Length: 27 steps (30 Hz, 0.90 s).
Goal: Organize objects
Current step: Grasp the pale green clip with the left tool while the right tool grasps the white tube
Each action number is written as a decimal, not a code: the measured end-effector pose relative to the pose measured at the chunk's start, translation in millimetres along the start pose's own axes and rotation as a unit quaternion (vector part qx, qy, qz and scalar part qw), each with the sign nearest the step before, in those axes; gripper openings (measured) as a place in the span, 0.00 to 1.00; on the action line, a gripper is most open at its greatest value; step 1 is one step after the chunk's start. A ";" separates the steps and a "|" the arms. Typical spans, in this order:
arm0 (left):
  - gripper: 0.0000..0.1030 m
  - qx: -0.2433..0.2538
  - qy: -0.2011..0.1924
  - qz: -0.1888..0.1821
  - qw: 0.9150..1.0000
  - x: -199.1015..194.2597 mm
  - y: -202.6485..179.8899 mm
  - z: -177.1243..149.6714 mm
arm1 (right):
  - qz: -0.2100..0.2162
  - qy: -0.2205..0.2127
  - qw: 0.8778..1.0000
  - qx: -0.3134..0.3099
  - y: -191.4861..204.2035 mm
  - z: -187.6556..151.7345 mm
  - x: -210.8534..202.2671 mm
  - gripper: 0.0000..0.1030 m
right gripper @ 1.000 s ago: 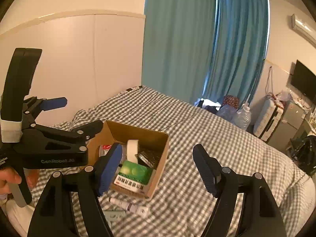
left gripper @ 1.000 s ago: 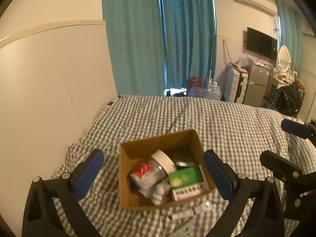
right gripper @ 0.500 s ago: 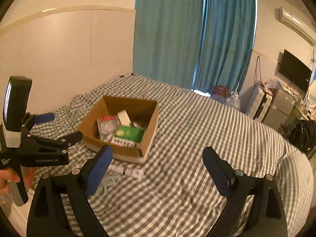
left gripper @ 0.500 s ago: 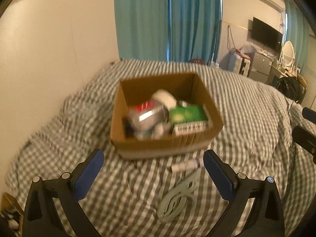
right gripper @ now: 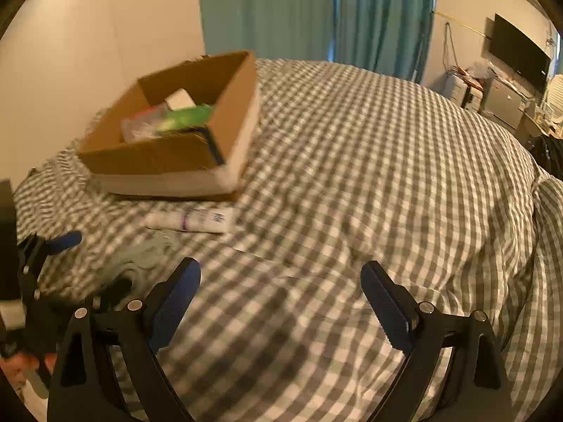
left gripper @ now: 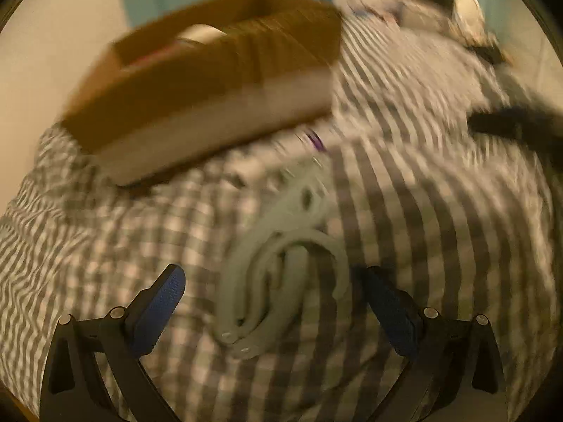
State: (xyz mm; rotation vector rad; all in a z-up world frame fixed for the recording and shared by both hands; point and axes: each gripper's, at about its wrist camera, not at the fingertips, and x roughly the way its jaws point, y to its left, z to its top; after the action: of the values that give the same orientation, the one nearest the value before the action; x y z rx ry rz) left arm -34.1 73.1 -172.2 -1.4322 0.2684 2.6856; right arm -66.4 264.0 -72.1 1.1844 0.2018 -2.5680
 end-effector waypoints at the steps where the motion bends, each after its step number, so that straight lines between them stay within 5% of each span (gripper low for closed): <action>1: 1.00 0.004 0.006 -0.004 1.000 4.6 -1.4 1.9 | -0.005 0.004 1.000 0.006 -4.8 -1.0 4.2 0.90; 4: 0.99 -0.018 0.017 -0.046 0.999 15.8 8.8 10.6 | -0.012 0.016 1.000 0.023 -13.6 -1.1 10.8 0.90; 7: 0.73 -0.031 0.011 -0.083 0.996 14.2 19.2 19.0 | -0.017 0.024 0.999 0.031 -14.7 0.6 20.4 0.90; 11: 0.66 -0.014 -0.001 -0.064 0.998 2.1 19.1 15.7 | -0.022 0.022 0.999 0.028 -6.8 5.4 25.7 0.90; 16: 0.65 -0.060 -0.018 -0.042 0.997 -13.0 53.8 15.5 | -0.010 0.010 1.000 0.009 14.2 17.8 27.5 0.90; 17: 0.59 -0.065 -0.026 -0.030 0.997 -15.7 64.7 17.6 | -0.003 0.011 1.000 -0.004 21.3 20.7 29.0 0.90; 18: 0.28 -0.072 -0.035 -0.019 0.997 -17.6 74.3 18.7 | 0.005 0.014 1.000 -0.022 30.3 23.5 32.1 0.90; 19: 0.20 -0.081 -0.037 -0.008 0.996 -17.4 84.0 19.3 | 0.015 0.017 0.998 -0.051 44.2 27.3 37.3 0.90; 24: 0.20 -0.119 -0.005 -0.045 0.992 1.1 110.2 15.0 | 0.038 0.027 0.986 -0.158 97.4 36.2 65.6 0.90; 27: 0.25 -0.074 -0.003 -0.016 0.997 5.6 98.1 11.5 | 0.037 0.052 0.979 -0.193 119.8 38.0 90.7 0.82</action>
State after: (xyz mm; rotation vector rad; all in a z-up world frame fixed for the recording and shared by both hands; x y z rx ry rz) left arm -62.1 -20.9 -159.4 -1.4508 0.0443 2.7344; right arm -109.6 121.9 -116.4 1.1493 0.6350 -2.2662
